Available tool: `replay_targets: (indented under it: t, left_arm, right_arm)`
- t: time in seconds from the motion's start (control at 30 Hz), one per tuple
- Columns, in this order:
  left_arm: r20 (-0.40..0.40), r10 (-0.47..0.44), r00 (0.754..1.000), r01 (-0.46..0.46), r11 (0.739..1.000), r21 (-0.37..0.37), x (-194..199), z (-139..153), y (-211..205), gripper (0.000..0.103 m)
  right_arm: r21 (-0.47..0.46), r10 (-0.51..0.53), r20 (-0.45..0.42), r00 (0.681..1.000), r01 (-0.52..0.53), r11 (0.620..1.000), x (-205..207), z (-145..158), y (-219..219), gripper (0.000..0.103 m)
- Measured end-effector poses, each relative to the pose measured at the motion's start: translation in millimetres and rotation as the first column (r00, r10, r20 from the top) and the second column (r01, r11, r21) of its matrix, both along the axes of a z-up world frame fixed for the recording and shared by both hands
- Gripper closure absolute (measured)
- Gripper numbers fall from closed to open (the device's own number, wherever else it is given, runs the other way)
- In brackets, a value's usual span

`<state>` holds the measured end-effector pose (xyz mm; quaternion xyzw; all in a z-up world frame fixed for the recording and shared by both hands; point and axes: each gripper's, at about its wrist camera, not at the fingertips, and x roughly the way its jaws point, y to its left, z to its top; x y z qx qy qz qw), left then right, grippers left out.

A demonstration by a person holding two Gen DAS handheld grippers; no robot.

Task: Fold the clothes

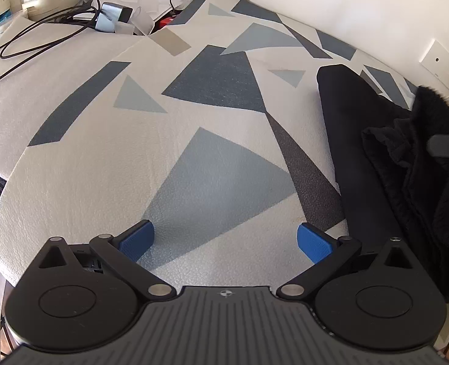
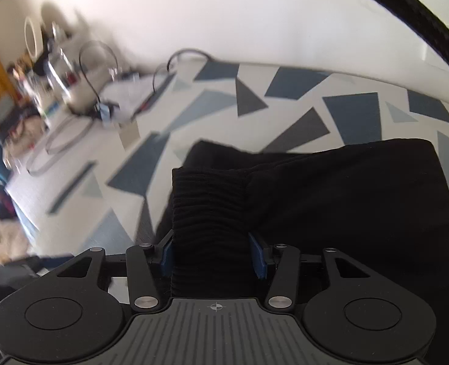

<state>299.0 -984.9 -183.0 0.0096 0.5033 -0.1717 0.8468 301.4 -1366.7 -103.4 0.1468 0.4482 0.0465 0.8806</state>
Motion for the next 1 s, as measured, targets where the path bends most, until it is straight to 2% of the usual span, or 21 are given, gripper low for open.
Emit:
replay_targets:
  t: [0.1,0.17,0.2,0.23,0.27,0.43,0.6,0.63,0.7,0.73,0.77,0.87,0.9,1.0]
  left_arm:
    - [0.004,-0.001,1.000,0.001,1.000,0.011,-0.7,-0.4,-1.5,0.001]
    - [0.007,-0.002,1.000,0.002,1.000,0.017,-1.1,-0.6,-2.0,0.001]
    - [0.006,-0.002,1.000,0.002,1.000,0.015,-0.9,-0.6,-1.5,0.001]
    - [0.005,0.001,1.000,-0.001,1.000,0.011,-0.7,-0.3,-0.9,0.001]
    - [0.004,0.003,1.000,-0.003,1.000,0.007,-0.5,-0.1,-0.2,0.001]
    - [0.006,0.013,1.000,-0.013,1.000,-0.003,-0.9,0.0,0.8,0.001]
    - [0.007,0.014,1.000,-0.015,1.000,0.004,-0.5,-0.5,-0.3,0.001]
    - [0.008,0.013,1.000,-0.013,1.000,0.004,-0.4,-0.6,-0.4,0.001]
    - [0.007,0.010,1.000,-0.010,1.000,0.005,-0.2,-0.7,-0.4,0.001]
    - [0.006,0.009,1.000,-0.009,1.000,0.004,0.0,-0.6,-0.2,0.001]
    - [0.005,0.009,1.000,-0.009,1.000,0.002,0.2,-0.6,0.1,0.001]
    - [0.002,0.010,1.000,-0.010,1.000,0.000,0.4,-1.0,0.3,0.001]
    - [0.002,0.010,1.000,-0.010,1.000,0.000,0.4,-1.1,0.2,0.001]
    - [0.002,0.005,1.000,-0.005,1.000,0.001,0.4,-1.2,-0.1,0.001]
  right_arm:
    - [-0.063,0.027,-0.044,0.999,-0.030,0.998,17.7,-20.3,19.1,0.054]
    - [-0.126,0.063,-0.019,0.998,-0.065,0.990,24.9,-25.9,33.5,0.045]
    - [-0.167,0.088,-0.018,0.996,-0.090,0.982,27.1,-26.0,40.8,0.043]
    - [-0.198,0.105,-0.024,0.994,-0.108,0.974,26.5,-24.6,47.3,0.037]
    - [-0.210,0.122,-0.032,0.992,-0.126,0.969,23.6,-22.4,51.1,0.030]
    - [-0.243,0.211,-0.053,0.976,-0.217,0.945,5.1,-20.6,63.0,0.012]
    - [-0.363,0.268,-0.078,0.960,-0.278,0.889,-0.5,-35.1,80.5,0.011]
    - [-0.370,0.270,-0.082,0.959,-0.281,0.886,-0.9,-34.1,81.8,0.014]
    - [-0.378,0.260,-0.081,0.962,-0.271,0.885,-2.0,-29.9,82.0,0.025]
    - [-0.378,0.249,-0.076,0.965,-0.259,0.889,-2.6,-26.7,81.0,0.038]
    - [-0.362,0.232,-0.060,0.971,-0.237,0.901,-3.4,-22.4,77.0,0.044]
    - [-0.261,0.134,-0.018,0.991,-0.134,0.956,-2.9,-13.9,55.1,0.059]
    - [-0.228,0.097,-0.006,0.995,-0.096,0.969,-2.5,-12.2,47.5,0.061]
    - [-0.159,-0.043,0.065,0.997,0.053,0.986,-2.7,-0.7,28.4,0.071]
